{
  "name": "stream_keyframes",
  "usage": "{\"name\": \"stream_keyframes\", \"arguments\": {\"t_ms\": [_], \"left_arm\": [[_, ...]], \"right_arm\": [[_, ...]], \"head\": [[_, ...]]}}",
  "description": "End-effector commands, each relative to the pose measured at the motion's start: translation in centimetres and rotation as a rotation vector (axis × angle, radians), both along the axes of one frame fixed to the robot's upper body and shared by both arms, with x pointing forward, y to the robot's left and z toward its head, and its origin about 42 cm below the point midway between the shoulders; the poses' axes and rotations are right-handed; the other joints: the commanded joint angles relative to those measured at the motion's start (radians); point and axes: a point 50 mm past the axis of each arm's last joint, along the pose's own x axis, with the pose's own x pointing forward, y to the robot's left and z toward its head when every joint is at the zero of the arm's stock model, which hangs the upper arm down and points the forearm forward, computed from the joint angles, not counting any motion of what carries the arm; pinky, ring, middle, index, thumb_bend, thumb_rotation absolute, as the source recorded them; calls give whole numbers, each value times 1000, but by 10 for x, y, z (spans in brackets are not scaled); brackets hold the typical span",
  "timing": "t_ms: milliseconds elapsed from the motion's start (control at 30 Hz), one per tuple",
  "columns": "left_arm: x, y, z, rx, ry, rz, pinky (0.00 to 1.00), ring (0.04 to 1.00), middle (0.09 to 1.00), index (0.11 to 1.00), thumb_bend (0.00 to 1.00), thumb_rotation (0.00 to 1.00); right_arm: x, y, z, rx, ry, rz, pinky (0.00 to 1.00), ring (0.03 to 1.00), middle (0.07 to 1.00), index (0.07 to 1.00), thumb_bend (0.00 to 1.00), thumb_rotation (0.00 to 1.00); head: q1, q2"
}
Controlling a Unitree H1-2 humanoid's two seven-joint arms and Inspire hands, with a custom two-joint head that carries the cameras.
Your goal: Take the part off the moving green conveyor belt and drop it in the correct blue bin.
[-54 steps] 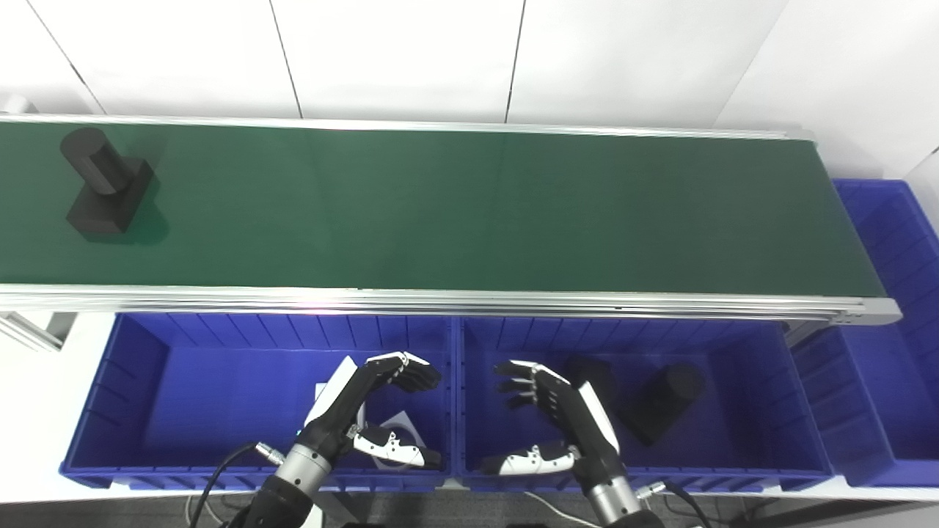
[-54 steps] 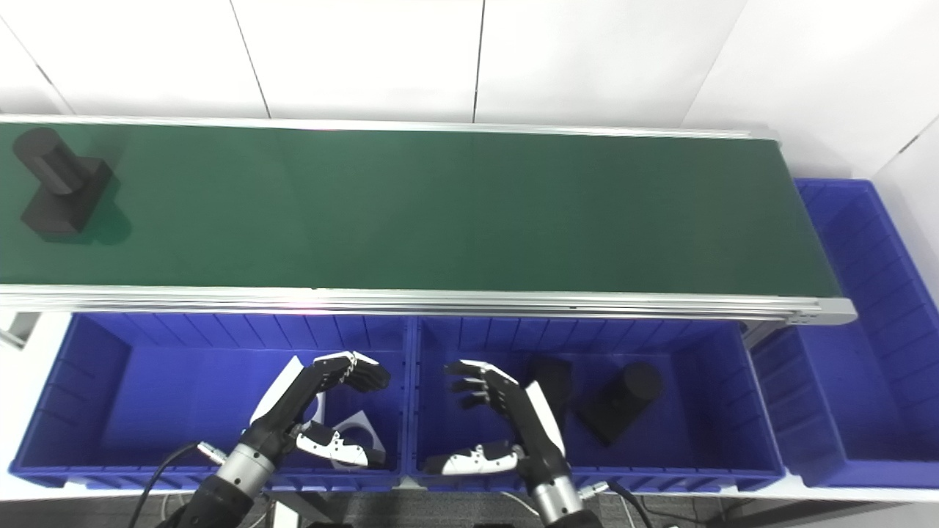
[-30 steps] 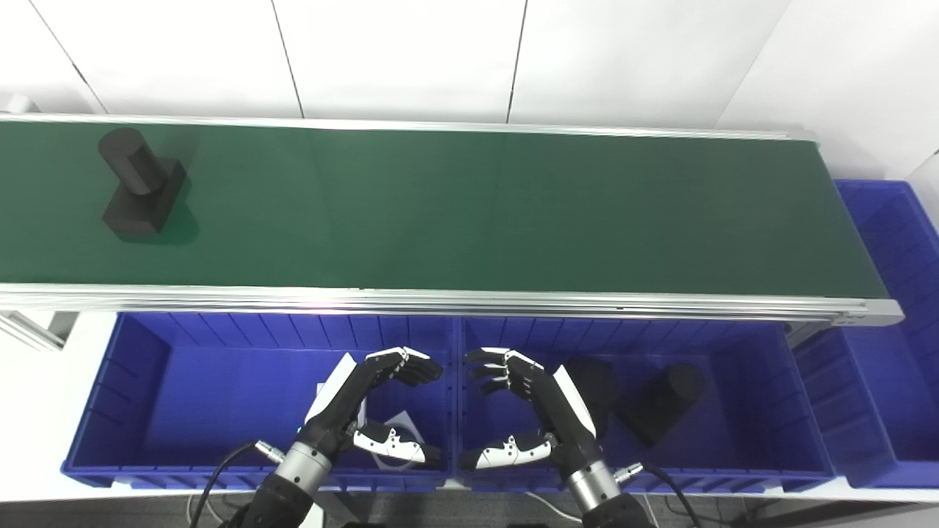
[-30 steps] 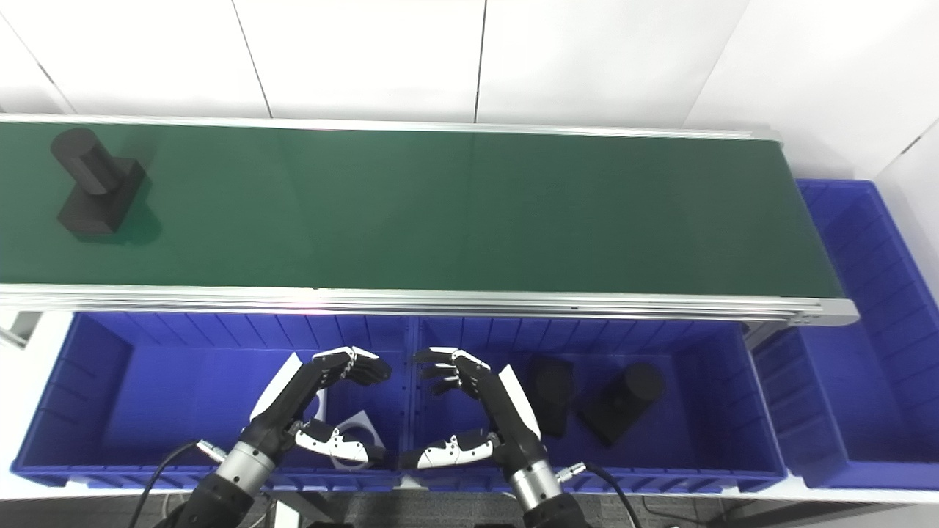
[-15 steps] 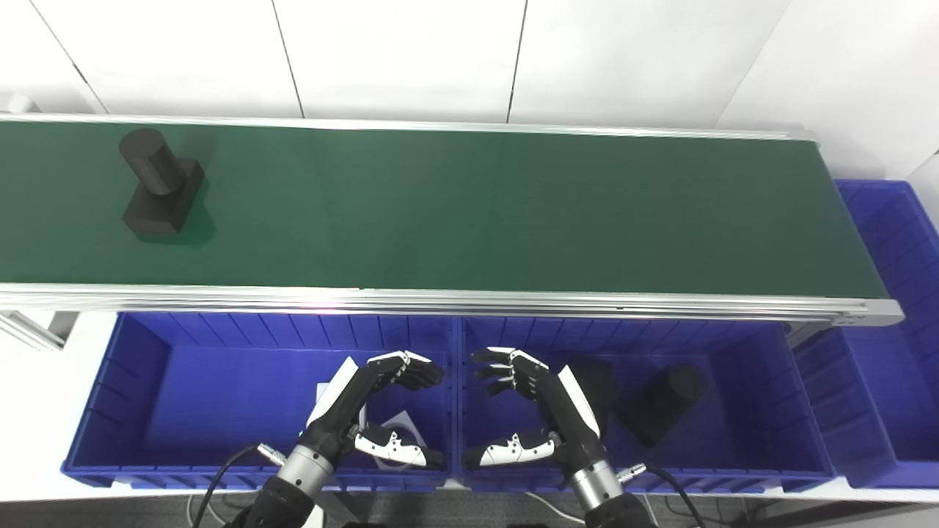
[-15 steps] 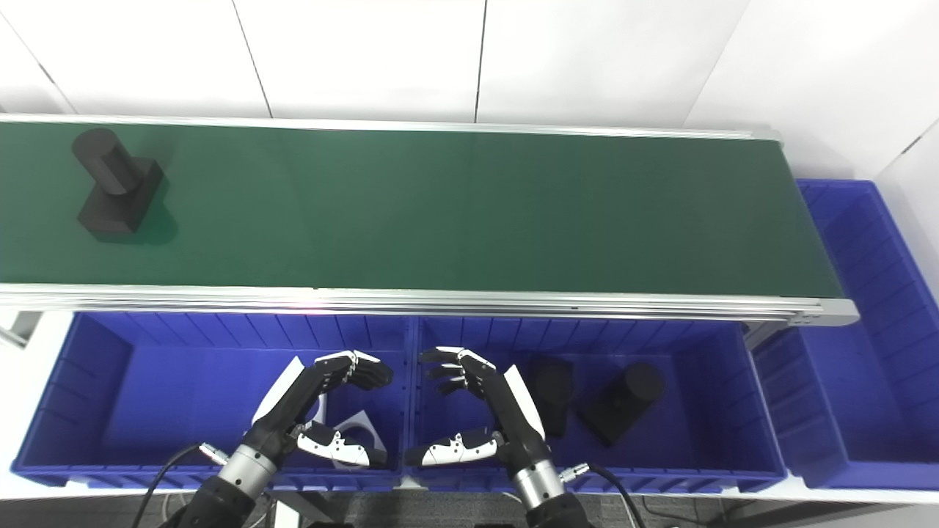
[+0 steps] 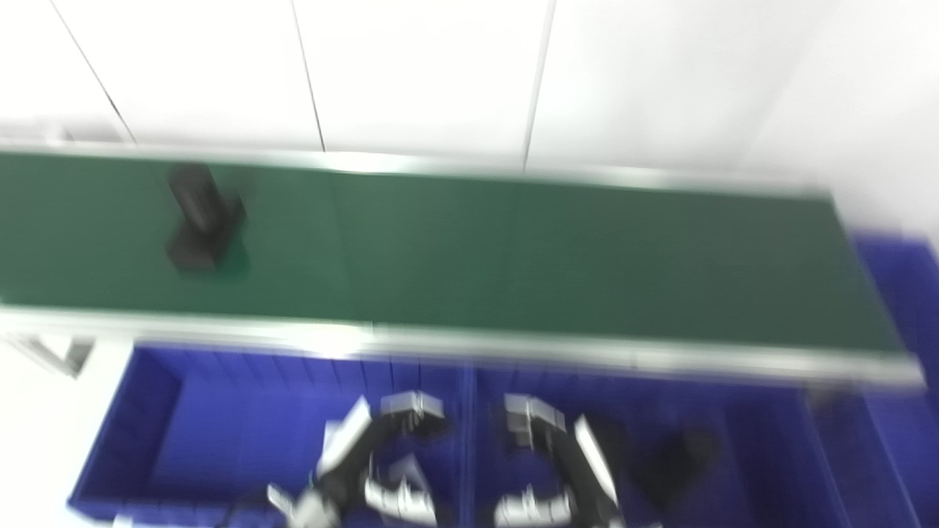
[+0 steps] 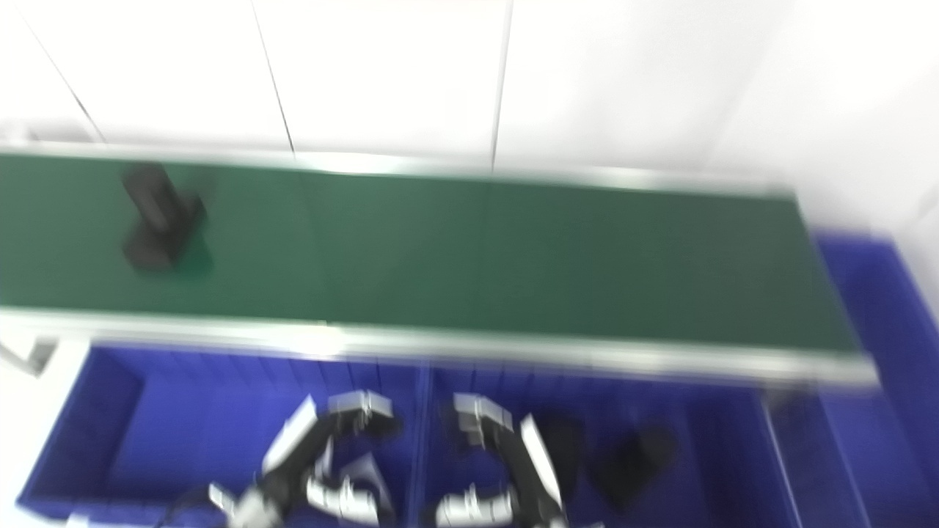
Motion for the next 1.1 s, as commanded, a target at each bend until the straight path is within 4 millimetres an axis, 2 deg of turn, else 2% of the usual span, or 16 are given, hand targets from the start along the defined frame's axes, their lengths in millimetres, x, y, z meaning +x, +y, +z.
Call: {"name": "stream_keyframes", "arguments": {"t_ms": [0,33,67,167,300,367,867,933,1067], "left_arm": [[12,-5,8,-23,-70,7,619,638,637,628,942,112],[13,-6,6,-21,-68,8,615,635,633,624,944,109],[14,-8,4,-17,-64,7,614,634,632,623,944,108],[15,-11,0,-11,-50,4,605,629,624,618,958,117],[19,-15,-8,5,-31,3,596,621,618,614,966,136],[20,-17,-10,7,-26,3,590,615,615,613,968,135],[23,-26,-10,6,-37,-9,573,609,615,609,957,140],[24,-27,-9,8,-39,-12,577,612,616,610,956,151],[25,-29,-10,4,-36,-15,579,610,616,608,960,149]], "right_arm": [[8,0,6,30,-48,-3,584,686,764,703,928,102],[9,-1,5,30,-43,-4,583,686,762,701,933,104],[10,-3,3,27,-38,-5,582,686,762,701,934,105],[12,-6,-1,28,-19,-7,580,686,761,698,940,99],[15,-11,-6,19,-1,-16,563,677,755,686,947,90],[17,-13,-8,15,7,-21,555,670,751,679,954,97],[18,-20,-2,67,8,-20,541,651,751,670,962,126],[20,-20,3,103,-2,-20,529,639,751,669,958,132],[26,-11,29,173,-94,-36,520,625,733,664,942,103]], "head": [[26,-24],[26,-24],[55,-51],[72,-67],[124,-118],[135,-124],[186,-120],[193,-120],[198,-119]]}}
